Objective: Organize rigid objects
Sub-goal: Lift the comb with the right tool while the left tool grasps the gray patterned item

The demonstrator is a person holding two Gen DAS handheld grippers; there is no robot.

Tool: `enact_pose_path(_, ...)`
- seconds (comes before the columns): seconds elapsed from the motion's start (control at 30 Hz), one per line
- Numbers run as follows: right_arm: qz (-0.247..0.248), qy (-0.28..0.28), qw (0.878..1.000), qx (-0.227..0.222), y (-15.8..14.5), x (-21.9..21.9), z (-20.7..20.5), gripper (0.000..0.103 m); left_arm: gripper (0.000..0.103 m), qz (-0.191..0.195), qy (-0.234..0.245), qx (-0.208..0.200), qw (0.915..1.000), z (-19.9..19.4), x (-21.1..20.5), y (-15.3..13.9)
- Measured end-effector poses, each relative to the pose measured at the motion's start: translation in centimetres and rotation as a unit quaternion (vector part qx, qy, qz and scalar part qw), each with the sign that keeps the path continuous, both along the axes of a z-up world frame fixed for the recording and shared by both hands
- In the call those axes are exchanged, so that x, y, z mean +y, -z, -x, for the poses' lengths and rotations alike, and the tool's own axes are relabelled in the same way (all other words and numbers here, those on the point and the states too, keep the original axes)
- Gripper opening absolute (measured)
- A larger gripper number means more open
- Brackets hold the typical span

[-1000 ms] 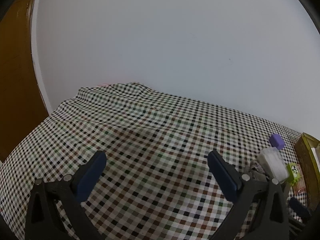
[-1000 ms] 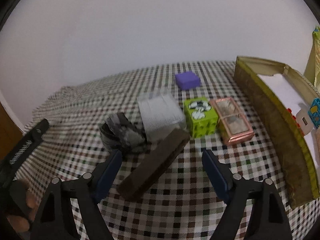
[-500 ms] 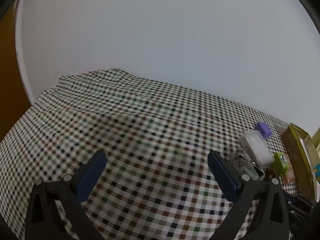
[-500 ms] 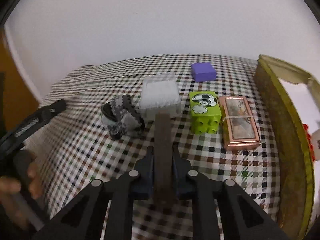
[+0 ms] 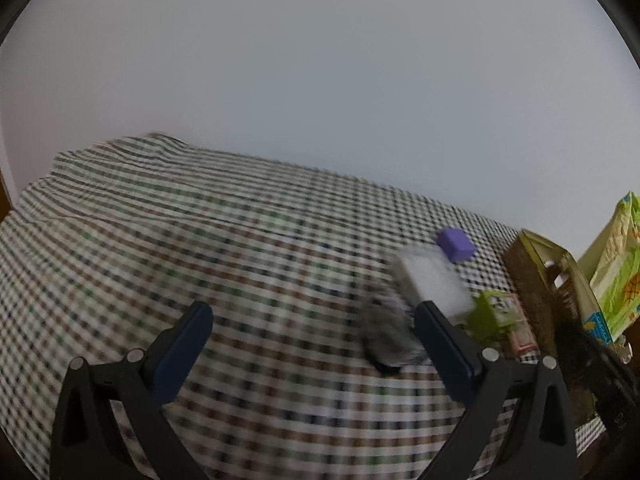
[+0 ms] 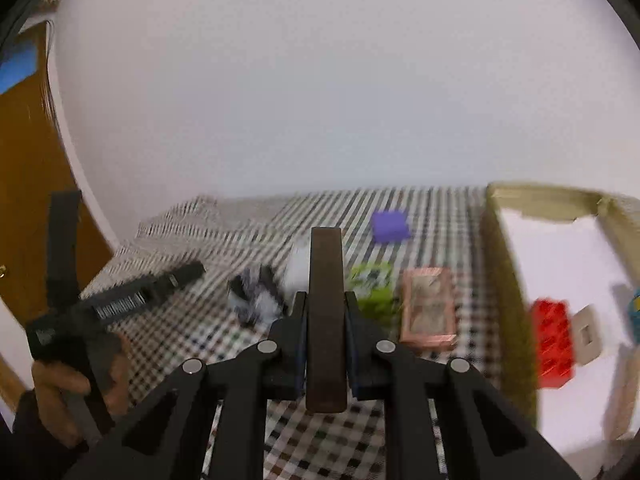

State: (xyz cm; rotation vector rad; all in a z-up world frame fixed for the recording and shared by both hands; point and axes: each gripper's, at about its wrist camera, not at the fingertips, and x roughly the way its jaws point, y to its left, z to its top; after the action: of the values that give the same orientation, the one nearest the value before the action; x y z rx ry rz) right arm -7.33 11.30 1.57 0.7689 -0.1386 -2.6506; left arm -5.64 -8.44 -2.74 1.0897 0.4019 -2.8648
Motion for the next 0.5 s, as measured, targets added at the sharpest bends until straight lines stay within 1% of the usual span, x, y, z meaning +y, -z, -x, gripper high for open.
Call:
enact_pose_path(0.07,-0.007,0.021,0.999,0.023,-0.5,0.4,-0.4,0.017,0.096,-0.008,0.004,-0.024,0.9997,1.4,1.6,0.5)
enact_pose_path(0.13,-0.009,0.032,0.999,0.036,-0.8,0.9,-0.6,0.017,0.088,0.003,-0.002,-0.044,0.999,2.5,2.6,1.0)
enact_pose_path(0.17,-0.01,0.035,0.999,0.041,-0.9,1.0,-0.8,0.017,0.088,0.017,-0.016,-0.06,0.9979,3.1,3.2,1.5)
enact_pose_path(0.23,-0.011,0.039,0.998,0.045,-1.1,1.3,-1.1,0.018,0.088,0.001,-0.027,-0.066,0.9974,3.4,3.5,1.7)
enact_pose_path(0.3,-0.01,0.04,0.998,0.042,-1.1,1.5,-1.1,0.018,0.088,-0.003,-0.04,-0.087,0.9954,3.8,3.9,2.2)
enact_pose_path(0.33,-0.007,0.042,0.998,0.038,-1.1,1.7,-1.0,0.018,0.088,0.002,-0.044,-0.088,0.9951,3.9,4.1,2.3)
enact_pose_path(0.4,0.002,0.04,0.999,0.027,-0.9,2.3,-1.1,0.018,0.088,0.031,-0.054,-0.092,0.9938,4.4,4.8,2.5)
enact_pose_path(0.43,0.006,0.039,0.999,0.024,-0.8,2.3,-0.8,0.018,0.088,0.039,-0.056,-0.093,0.9934,4.5,4.7,2.5)
enact_pose_path(0.47,0.009,0.039,0.999,0.021,-0.9,2.4,-0.8,0.018,0.085,0.043,-0.056,-0.093,0.9932,4.4,4.7,2.5)
enact_pose_path(0.5,0.008,0.04,0.999,0.021,-0.9,2.5,-0.9,0.018,0.072,0.041,-0.053,-0.088,0.9938,4.3,4.6,2.4)
